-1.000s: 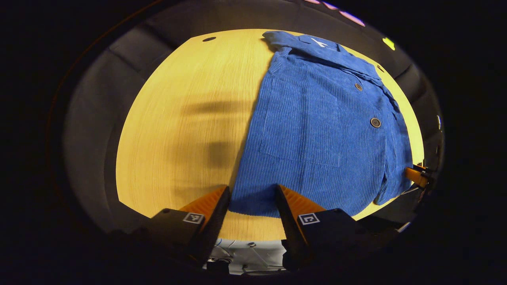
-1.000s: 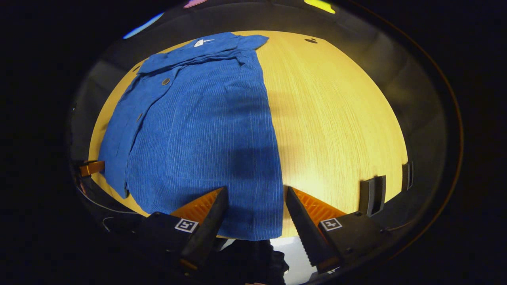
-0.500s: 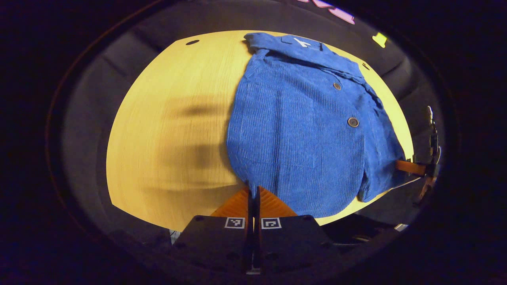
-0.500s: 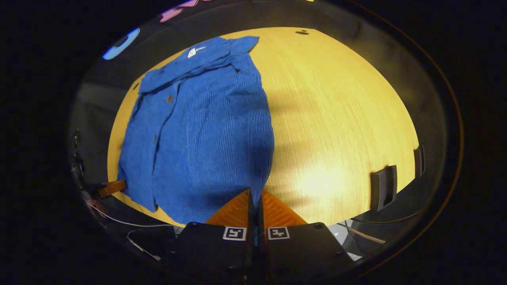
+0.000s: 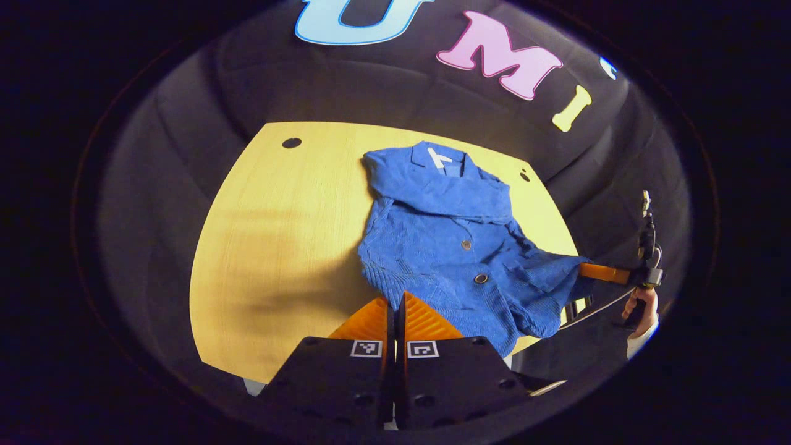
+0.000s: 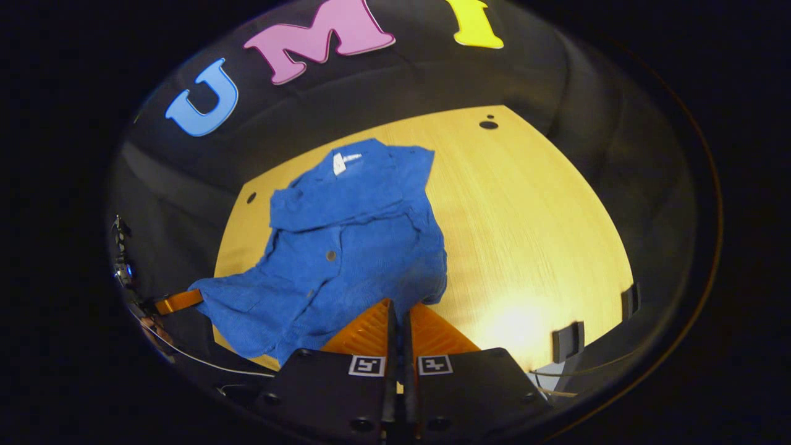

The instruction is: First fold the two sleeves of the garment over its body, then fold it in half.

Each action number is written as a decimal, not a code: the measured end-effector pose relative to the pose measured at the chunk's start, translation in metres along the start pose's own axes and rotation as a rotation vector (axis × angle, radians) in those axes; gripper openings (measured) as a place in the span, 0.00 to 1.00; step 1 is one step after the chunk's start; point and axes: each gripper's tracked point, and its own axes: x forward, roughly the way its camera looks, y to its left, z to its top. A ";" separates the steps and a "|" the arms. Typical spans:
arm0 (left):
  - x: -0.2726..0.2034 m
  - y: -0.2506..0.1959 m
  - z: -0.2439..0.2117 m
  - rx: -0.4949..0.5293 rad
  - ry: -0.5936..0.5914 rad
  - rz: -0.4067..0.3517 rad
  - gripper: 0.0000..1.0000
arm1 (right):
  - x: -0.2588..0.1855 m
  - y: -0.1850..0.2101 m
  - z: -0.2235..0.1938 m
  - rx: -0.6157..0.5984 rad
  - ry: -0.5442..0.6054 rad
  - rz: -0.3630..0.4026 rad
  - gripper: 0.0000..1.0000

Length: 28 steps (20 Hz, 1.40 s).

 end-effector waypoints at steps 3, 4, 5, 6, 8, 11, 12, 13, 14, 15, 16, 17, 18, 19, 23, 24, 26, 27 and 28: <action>0.001 0.006 0.054 0.081 -0.033 0.050 0.00 | 0.001 0.017 0.064 -0.027 -0.067 0.000 0.06; 0.001 0.005 0.069 0.093 -0.037 0.061 0.00 | 0.006 0.020 0.088 -0.022 -0.090 -0.002 0.06; 0.006 0.001 0.085 0.090 -0.043 0.061 0.00 | 0.013 0.025 0.112 -0.015 -0.110 0.004 0.05; 0.012 -0.002 0.103 0.079 -0.054 0.056 0.00 | 0.022 0.027 0.132 -0.012 -0.130 0.007 0.05; 0.035 0.002 0.141 0.019 -0.074 0.076 0.00 | 0.051 0.022 0.171 -0.018 -0.137 0.000 0.05; 0.079 0.012 0.181 -0.114 -0.059 0.095 0.00 | 0.113 0.011 0.225 0.045 -0.121 0.003 0.05; 0.095 0.020 0.189 -0.134 -0.049 0.104 0.00 | 0.136 0.000 0.240 0.045 -0.119 -0.016 0.05; 0.110 0.027 0.194 -0.152 -0.033 0.116 0.00 | 0.158 -0.009 0.251 0.043 -0.114 -0.026 0.05; 0.125 0.033 0.199 -0.185 -0.019 0.132 0.00 | 0.180 -0.010 0.259 0.059 -0.100 -0.010 0.05; 0.142 0.035 0.206 -0.223 -0.010 0.144 0.00 | 0.199 -0.010 0.266 0.088 -0.086 0.013 0.05; 0.156 0.037 0.214 -0.243 -0.008 0.164 0.00 | 0.218 -0.012 0.270 0.115 -0.072 0.028 0.00; 0.168 0.041 0.221 -0.236 -0.017 0.187 0.00 | 0.234 -0.014 0.271 0.124 -0.048 0.036 0.05; 0.179 0.047 0.227 -0.204 -0.018 0.217 0.00 | 0.248 -0.016 0.271 0.129 -0.031 0.042 0.05; 0.193 0.052 0.230 -0.173 0.003 0.253 0.00 | 0.262 -0.016 0.271 0.142 -0.010 0.052 0.05; 0.239 0.060 0.231 -0.137 0.074 0.322 0.00 | 0.307 -0.010 0.281 0.271 0.063 0.108 0.05; 0.249 0.057 0.234 -0.156 0.070 0.310 0.00 | 0.317 -0.012 0.284 0.313 0.062 0.112 0.05; 0.263 0.056 0.231 -0.173 0.081 0.301 0.10 | 0.334 -0.017 0.284 0.392 0.072 0.122 0.00; 0.260 0.063 0.234 -0.154 0.076 0.329 0.32 | 0.338 -0.026 0.288 0.401 0.056 0.100 0.05; 0.262 0.067 0.240 -0.139 0.052 0.344 0.55 | 0.347 -0.029 0.293 0.412 0.029 0.102 0.29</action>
